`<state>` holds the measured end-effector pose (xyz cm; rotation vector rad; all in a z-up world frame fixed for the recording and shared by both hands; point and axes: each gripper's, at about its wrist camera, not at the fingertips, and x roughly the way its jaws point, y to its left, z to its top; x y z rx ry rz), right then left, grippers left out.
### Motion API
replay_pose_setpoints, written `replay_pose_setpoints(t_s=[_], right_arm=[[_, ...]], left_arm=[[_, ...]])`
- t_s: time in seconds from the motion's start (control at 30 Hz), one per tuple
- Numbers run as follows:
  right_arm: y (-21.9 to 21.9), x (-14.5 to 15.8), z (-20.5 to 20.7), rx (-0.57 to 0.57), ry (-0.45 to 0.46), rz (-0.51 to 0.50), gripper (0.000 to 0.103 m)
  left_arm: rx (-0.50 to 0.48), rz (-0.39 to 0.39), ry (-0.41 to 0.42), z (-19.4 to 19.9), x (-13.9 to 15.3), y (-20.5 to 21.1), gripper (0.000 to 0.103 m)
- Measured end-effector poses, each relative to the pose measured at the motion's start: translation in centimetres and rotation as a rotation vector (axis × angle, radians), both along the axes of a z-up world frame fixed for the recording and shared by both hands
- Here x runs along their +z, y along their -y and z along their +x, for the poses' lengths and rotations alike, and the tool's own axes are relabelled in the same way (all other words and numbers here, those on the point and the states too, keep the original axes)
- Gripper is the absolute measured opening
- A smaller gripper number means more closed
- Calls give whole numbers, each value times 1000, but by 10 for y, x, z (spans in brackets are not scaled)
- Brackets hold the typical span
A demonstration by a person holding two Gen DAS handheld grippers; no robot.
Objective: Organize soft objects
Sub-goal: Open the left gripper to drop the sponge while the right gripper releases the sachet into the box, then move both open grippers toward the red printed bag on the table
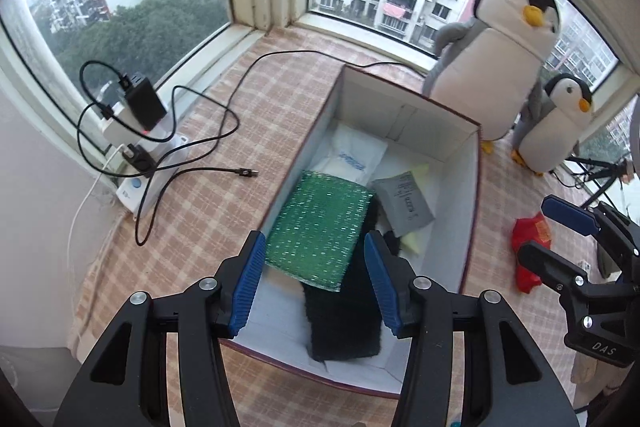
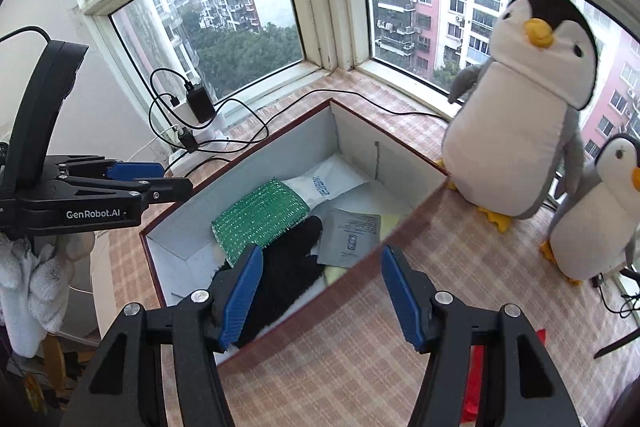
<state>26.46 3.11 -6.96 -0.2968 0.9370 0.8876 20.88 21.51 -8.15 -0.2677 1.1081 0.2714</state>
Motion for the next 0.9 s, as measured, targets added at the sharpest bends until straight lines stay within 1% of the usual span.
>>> replay_pose_setpoints(t_s=[0.37, 0.47, 0.67, 0.77, 0.9], right_arm=[[94, 32, -14, -90, -6, 62, 58], [119, 34, -15, -122, -11, 72, 58], [174, 23, -10, -216, -34, 71, 58], [201, 10, -1, -263, -86, 83, 59], [229, -6, 14, -316, -135, 82, 59]], left_arm=[[-114, -61, 46, -15, 22, 52, 50], [-144, -86, 61, -18, 26, 69, 50], [-222, -150, 68, -17, 20, 108, 50], [-260, -186, 48, -11, 9, 128, 50], [-288, -294, 7, 2, -10, 150, 50]])
